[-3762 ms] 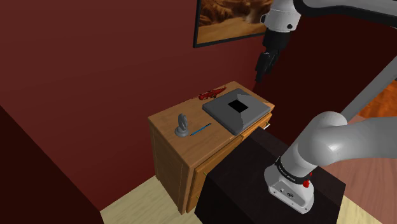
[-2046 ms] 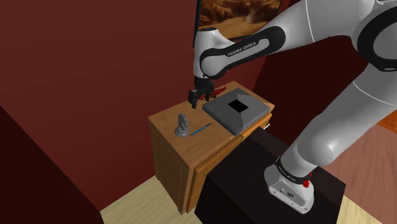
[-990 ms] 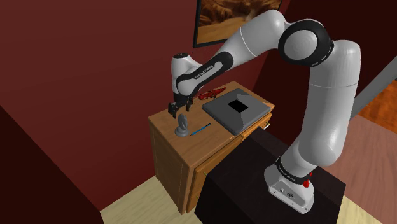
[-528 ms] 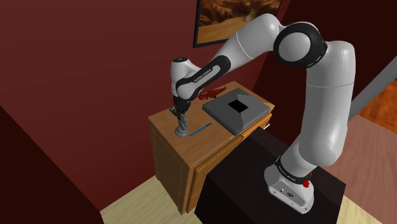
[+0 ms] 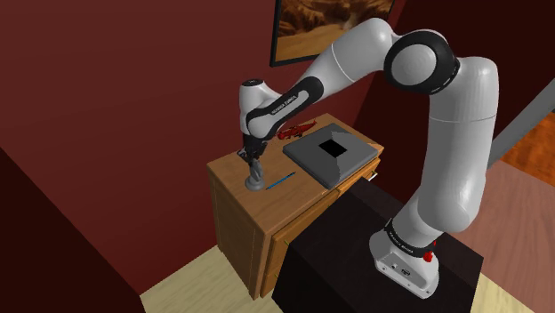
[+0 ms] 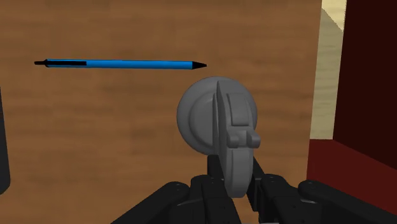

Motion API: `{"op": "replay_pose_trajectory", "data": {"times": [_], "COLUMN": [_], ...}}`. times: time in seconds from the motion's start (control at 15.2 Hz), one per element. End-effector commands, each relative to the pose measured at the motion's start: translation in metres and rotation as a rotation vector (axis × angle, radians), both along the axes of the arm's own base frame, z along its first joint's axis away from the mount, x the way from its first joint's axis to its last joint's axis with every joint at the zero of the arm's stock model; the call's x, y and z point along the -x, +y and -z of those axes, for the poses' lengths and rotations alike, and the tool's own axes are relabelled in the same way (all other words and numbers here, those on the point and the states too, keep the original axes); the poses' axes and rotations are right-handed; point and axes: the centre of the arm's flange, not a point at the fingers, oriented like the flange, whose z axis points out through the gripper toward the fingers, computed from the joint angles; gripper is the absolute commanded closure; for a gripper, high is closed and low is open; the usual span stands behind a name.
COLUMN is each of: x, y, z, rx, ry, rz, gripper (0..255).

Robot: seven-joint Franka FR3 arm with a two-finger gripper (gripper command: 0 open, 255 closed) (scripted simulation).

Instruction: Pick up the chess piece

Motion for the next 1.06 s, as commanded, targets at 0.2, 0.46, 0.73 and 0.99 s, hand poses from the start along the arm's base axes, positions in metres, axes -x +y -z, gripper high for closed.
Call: {"op": "replay_pose_trajectory", "data": {"times": [0.2,0.46,0.73,0.99], "x": [0.000,0.000,0.000,0.000], "y": [0.000,0.000,0.000,0.000], "z": [-0.023,-0.044,-0.065,-0.077], "rx": [0.000,0.000,0.000,0.000], "ry": [0.001,0.001,0.001,0.001], "rz": [0.000,0.000,0.000,0.000], "gripper": [255,255,255,255]}}
